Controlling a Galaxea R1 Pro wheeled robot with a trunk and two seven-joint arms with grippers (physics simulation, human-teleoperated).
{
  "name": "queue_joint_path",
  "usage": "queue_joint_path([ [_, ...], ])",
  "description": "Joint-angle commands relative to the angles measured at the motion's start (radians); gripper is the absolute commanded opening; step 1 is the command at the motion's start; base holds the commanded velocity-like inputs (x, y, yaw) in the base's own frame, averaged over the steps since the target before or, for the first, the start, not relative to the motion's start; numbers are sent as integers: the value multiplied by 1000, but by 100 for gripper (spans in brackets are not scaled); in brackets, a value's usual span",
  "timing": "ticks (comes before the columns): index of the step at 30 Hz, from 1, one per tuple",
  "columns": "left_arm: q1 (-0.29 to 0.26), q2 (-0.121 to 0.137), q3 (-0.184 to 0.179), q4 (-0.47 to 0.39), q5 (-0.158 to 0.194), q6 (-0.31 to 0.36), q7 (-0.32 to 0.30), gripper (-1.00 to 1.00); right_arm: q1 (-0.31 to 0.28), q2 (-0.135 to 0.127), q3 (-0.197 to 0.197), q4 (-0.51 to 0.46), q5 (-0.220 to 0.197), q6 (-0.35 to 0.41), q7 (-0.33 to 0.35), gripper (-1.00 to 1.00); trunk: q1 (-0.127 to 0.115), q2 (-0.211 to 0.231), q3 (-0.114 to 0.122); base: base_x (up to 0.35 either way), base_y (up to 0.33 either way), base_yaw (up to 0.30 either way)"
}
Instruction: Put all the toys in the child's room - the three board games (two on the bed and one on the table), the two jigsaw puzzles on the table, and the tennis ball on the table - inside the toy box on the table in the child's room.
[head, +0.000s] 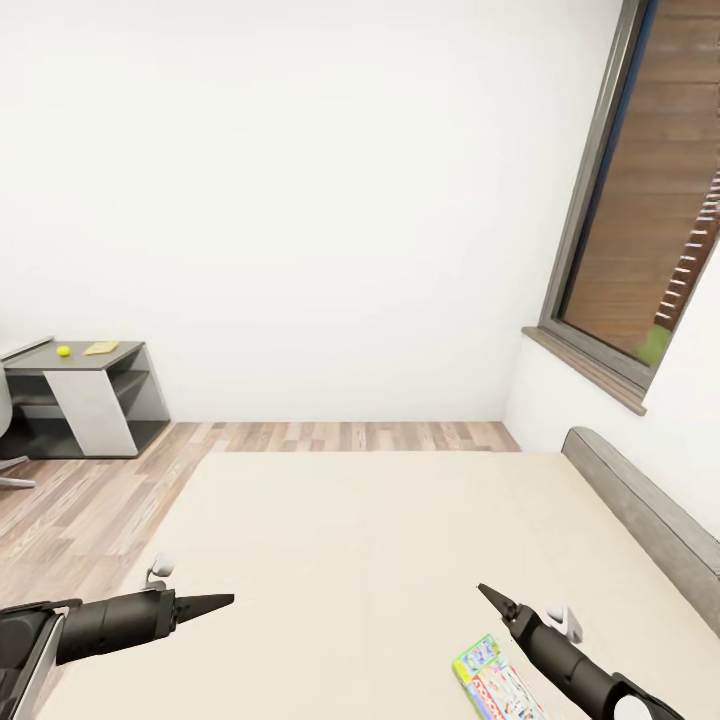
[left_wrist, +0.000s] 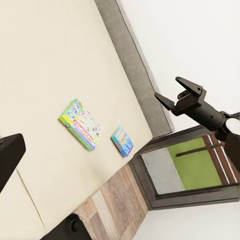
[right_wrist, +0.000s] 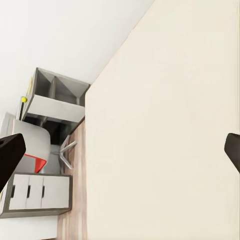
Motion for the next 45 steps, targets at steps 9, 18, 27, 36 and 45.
queue_joint_path([
  [9,-1,0,0,-1,-1,11,-4,100,-1,1,-2,0,-4,7,1,100,1,-2,-2,0,-265,0],
  [18,-1,0,0,-1,-1,11,-4,100,-1,1,-2,0,-4,7,1,100,1,-2,-2,0,-262,0],
  [27,-1,0,0,-1,-2,10,-4,100,-2,1,-2,0,-5,7,1,100,1,-2,-2,0,-111,0],
  [36,-1,0,0,-1,-2,10,-5,100,-4,1,-1,0,-4,7,0,100,1,-2,-2,0,-13,0],
  [45,-1,0,1,-1,-3,10,-5,100,-4,1,30,0,-3,-8,-5,100,1,-2,-2,0,-1,0],
])
